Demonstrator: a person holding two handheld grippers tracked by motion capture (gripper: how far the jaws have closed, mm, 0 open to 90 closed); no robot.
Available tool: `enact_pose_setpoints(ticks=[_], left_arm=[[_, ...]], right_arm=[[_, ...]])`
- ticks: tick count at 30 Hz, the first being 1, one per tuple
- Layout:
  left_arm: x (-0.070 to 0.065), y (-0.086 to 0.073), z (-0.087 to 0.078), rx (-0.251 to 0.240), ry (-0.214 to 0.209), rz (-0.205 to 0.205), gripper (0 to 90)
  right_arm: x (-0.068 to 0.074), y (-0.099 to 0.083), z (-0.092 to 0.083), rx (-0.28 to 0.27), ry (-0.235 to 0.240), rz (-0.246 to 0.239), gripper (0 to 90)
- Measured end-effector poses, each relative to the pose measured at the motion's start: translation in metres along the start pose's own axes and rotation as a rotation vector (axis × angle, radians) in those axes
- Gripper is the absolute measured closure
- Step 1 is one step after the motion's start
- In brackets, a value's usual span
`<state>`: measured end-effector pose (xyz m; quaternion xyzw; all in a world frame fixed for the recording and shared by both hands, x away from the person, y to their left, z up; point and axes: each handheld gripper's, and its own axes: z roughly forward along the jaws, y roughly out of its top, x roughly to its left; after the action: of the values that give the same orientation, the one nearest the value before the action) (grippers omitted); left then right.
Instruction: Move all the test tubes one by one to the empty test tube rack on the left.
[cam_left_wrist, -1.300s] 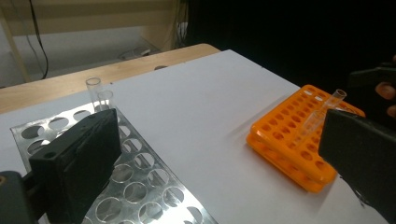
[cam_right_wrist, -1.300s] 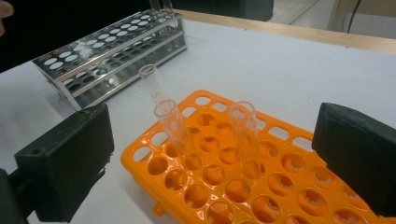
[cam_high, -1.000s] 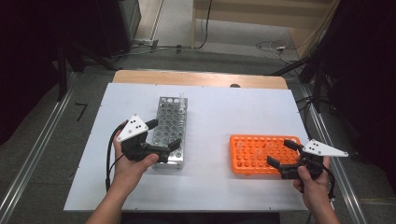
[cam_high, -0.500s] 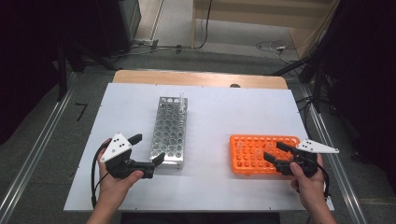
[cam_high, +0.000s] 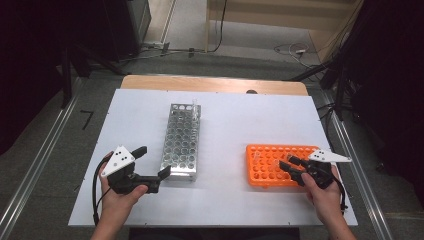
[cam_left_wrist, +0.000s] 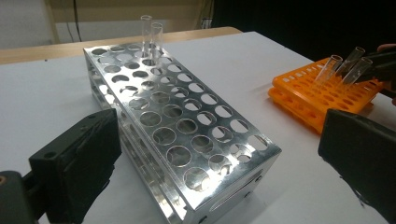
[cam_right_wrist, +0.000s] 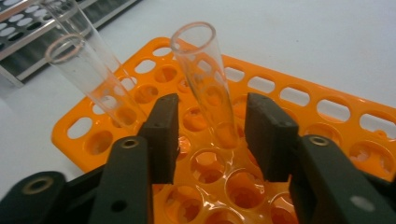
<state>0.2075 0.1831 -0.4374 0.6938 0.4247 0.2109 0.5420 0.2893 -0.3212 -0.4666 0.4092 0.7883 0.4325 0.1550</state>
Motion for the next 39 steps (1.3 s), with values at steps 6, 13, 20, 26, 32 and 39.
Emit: enact_pose_setpoints(ticks=[6,13,20,26,32,39], left_arm=[[0.0013,0.0002,-0.0002,0.001,0.005,-0.006,0.0],[0.0019,0.0,-0.0001,0.001,0.007,-0.006,0.0],[0.0018,0.0,0.0005,0.003,0.012,-0.006,0.0],[0.0009,-0.0002,0.0017,0.006,0.009,-0.006,0.0],[0.001,-0.0001,0.0015,0.006,0.01,-0.004,0.0],[0.0001,0.0004,0.0013,0.007,0.008,0.0,0.0]], right_arm=[[-0.0003,-0.0018,0.0024,0.012,-0.013,-0.004,64.2],[-0.0024,-0.0024,0.0036,0.012,-0.027,-0.005,69.4],[-0.0017,-0.003,0.0052,-0.001,-0.035,0.006,69.2],[-0.0009,-0.0025,0.007,-0.008,-0.056,0.003,72.8],[-0.003,-0.002,0.0052,-0.032,-0.039,0.018,73.6],[-0.0025,0.0005,-0.0002,-0.056,-0.043,0.013,73.6]])
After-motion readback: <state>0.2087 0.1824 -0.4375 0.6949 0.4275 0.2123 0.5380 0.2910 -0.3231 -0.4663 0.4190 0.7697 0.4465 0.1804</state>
